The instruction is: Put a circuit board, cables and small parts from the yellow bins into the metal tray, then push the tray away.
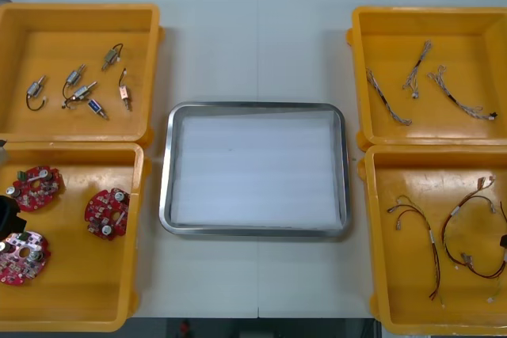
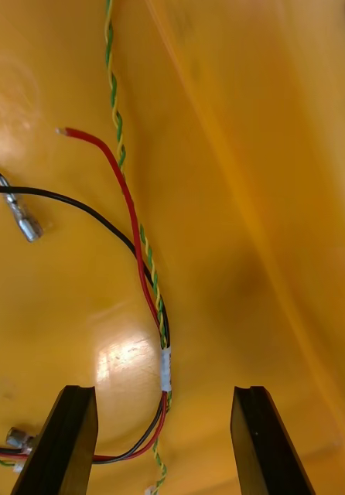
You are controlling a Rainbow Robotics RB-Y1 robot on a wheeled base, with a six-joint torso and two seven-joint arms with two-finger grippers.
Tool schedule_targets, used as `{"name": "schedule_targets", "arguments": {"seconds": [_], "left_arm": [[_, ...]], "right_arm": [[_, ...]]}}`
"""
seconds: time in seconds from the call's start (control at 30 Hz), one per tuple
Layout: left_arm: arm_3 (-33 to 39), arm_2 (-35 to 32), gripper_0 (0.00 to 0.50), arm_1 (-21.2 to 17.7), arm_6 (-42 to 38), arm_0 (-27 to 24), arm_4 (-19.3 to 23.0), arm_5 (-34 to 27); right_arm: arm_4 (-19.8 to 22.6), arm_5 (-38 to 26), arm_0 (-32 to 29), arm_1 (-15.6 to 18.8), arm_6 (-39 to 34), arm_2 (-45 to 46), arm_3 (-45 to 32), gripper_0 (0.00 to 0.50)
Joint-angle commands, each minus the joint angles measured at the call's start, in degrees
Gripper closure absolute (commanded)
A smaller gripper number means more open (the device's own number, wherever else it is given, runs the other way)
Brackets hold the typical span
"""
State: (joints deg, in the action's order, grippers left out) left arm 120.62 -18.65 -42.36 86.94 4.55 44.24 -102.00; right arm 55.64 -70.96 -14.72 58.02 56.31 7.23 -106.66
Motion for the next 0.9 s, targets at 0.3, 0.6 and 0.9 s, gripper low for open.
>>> {"name": "schedule_targets", "arguments": {"seconds": [0.3, 0.6, 0.9], "left_arm": [[-0.7, 0.5, 0.000, -2.3, 15.1, 5.1, 3.5, 5.0], [-0.7, 0.6, 0.000, -2.3, 16.6, 7.4, 5.1, 6.4], [-3.0, 0.6, 0.000, -2.0, 18.1, 8.9, 6.6, 8.8]], "right_arm": [[-1.6, 5.3, -1.0, 0.3, 2.7, -5.4, 2.3, 0.000], [-2.5, 8.9, -1.0, 0.4, 2.7, -8.6, 4.3, 0.000], [-2.2, 9.2, -1.0, 0.3, 2.9, -8.7, 4.4, 0.282]]}}
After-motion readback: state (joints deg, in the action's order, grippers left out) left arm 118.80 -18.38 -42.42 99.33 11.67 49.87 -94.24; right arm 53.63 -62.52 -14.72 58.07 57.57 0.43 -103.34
